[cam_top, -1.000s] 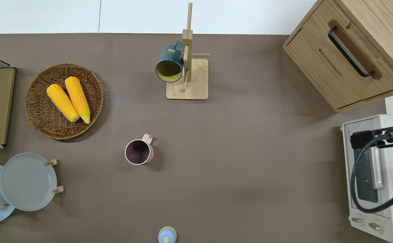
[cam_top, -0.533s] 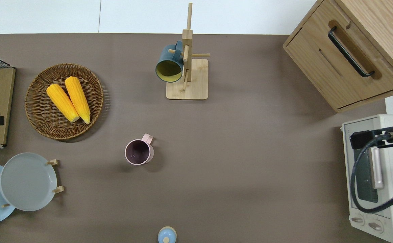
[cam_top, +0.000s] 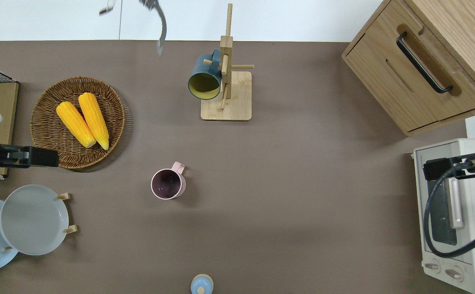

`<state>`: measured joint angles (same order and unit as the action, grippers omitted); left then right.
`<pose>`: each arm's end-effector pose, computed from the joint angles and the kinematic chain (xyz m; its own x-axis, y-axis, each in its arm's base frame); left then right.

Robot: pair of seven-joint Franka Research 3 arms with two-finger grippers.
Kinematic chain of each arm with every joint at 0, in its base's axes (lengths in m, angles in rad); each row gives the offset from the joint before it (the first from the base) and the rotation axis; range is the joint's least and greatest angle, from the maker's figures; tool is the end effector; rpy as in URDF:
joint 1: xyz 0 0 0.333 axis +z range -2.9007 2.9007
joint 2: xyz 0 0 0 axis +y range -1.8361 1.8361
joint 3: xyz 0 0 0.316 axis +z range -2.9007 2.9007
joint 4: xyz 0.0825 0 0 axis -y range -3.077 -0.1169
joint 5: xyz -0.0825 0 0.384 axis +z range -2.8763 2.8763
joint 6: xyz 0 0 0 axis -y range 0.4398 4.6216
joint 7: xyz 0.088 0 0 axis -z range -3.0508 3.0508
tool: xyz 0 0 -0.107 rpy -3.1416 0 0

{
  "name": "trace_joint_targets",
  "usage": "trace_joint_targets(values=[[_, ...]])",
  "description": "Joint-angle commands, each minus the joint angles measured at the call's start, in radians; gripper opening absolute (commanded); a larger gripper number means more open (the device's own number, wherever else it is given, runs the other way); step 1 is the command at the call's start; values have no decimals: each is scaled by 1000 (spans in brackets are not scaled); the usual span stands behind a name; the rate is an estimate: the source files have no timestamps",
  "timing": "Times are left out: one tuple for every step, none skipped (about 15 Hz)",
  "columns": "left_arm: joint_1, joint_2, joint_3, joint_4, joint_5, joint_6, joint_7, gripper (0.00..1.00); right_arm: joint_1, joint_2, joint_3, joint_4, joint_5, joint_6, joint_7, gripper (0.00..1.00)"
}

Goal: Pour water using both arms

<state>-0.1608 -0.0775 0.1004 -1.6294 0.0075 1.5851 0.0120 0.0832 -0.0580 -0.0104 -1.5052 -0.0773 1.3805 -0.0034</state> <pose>0.5310 -0.0291 0.6399 0.9968 -0.0725 0.0328 -0.0725 -0.9974 -0.0001 0.5149 0.0279 0.6702 0.9959 0.0614 -0.0664 0.0664 -0.9949 0.0758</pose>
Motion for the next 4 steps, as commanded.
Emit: trace_joint_targets(values=[[-29, -8, 10, 6, -34, -65, -33, 998, -2, -16, 0, -17, -4, 8, -21, 992], [-29, -8, 10, 6, -32, -65, -30, 998, -2, -16, 0, -17, -4, 8, -21, 992], [-29, -8, 10, 6, -26, -65, -26, 998, -2, -16, -2, -17, -4, 8, -21, 992], [-29, -8, 10, 6, -23, -65, -26, 998, -2, -16, 0, -17, -4, 8, -21, 992]])
